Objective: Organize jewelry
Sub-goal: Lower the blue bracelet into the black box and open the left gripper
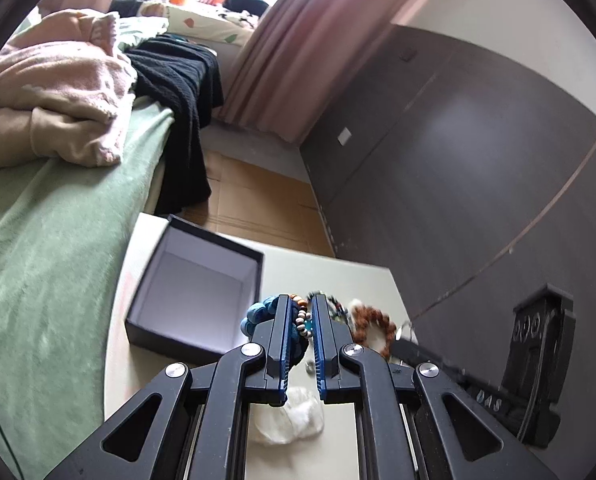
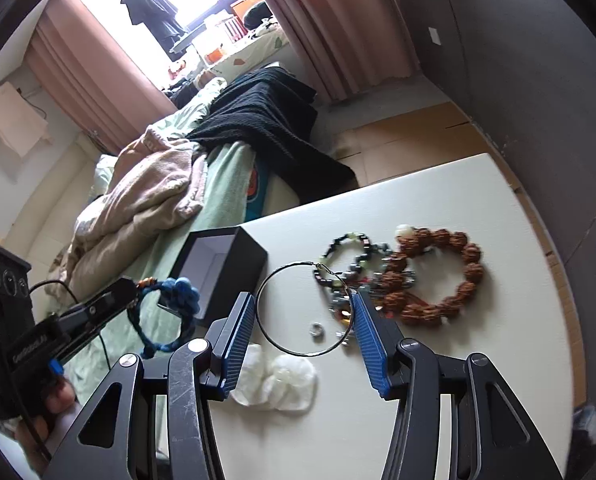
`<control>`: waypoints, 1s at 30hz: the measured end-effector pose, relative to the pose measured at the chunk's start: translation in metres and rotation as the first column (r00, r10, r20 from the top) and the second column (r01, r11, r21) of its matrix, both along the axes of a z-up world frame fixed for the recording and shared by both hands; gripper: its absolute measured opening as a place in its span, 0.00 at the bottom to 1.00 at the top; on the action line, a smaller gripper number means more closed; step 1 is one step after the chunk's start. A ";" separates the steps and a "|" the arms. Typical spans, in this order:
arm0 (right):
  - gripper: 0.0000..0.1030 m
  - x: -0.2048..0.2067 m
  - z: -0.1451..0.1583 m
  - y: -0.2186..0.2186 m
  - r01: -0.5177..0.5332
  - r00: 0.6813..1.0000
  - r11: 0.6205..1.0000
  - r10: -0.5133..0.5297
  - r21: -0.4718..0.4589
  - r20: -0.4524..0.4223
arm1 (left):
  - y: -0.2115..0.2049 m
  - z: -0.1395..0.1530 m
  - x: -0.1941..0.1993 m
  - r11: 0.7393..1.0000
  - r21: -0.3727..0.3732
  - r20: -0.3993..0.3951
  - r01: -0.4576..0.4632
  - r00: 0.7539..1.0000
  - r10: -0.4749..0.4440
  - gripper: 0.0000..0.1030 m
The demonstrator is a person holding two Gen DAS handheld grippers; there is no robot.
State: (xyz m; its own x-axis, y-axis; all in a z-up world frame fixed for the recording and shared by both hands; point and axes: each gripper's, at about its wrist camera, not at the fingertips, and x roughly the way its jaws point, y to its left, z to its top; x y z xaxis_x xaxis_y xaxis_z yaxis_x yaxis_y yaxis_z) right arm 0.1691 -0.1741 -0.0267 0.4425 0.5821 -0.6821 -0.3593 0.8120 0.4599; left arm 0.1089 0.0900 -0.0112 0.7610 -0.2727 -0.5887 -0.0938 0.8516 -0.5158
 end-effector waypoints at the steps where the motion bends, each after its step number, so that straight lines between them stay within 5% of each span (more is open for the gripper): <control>1: 0.49 0.001 -0.001 0.005 -0.004 1.000 1.000 0.004 0.005 -0.001 | 0.004 0.000 0.002 1.000 -0.001 0.004 -0.009 1.000 0.009 0.10; 16: 0.49 0.022 -0.017 0.080 -0.093 0.995 0.982 0.099 0.165 -0.029 | 0.057 -0.013 0.025 0.989 -0.116 -0.006 -0.096 0.995 0.096 0.11; 19: 0.49 0.028 -0.021 0.087 -0.095 0.994 0.978 0.105 0.184 -0.044 | 0.064 -0.020 0.028 0.986 -0.121 -0.058 -0.112 0.993 0.106 0.27; 21: 0.50 0.029 -0.022 0.089 -0.098 0.993 0.976 0.109 0.196 -0.046 | 0.070 -0.021 0.024 0.981 -0.132 -0.055 -0.142 0.989 0.135 0.57; 23: 0.50 0.029 -0.023 0.094 -0.105 0.992 0.971 0.117 0.215 -0.046 | 0.076 -0.015 0.014 0.974 -0.124 -0.023 -0.188 0.982 0.186 0.73; 30: 0.56 0.025 -0.024 0.122 -0.186 0.976 0.937 0.211 0.295 -0.055 | 0.077 -0.005 -0.008 0.967 -0.089 0.055 -0.241 0.968 0.246 0.80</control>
State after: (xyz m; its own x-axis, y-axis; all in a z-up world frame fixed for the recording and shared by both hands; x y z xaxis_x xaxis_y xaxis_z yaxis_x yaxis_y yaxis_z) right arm 0.1943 -0.0525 -0.0504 0.2461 0.8282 -0.5034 -0.4495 0.5577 0.6978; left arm 0.1010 0.1673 -0.0158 0.8463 -0.1194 -0.5192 -0.2569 0.7622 -0.5941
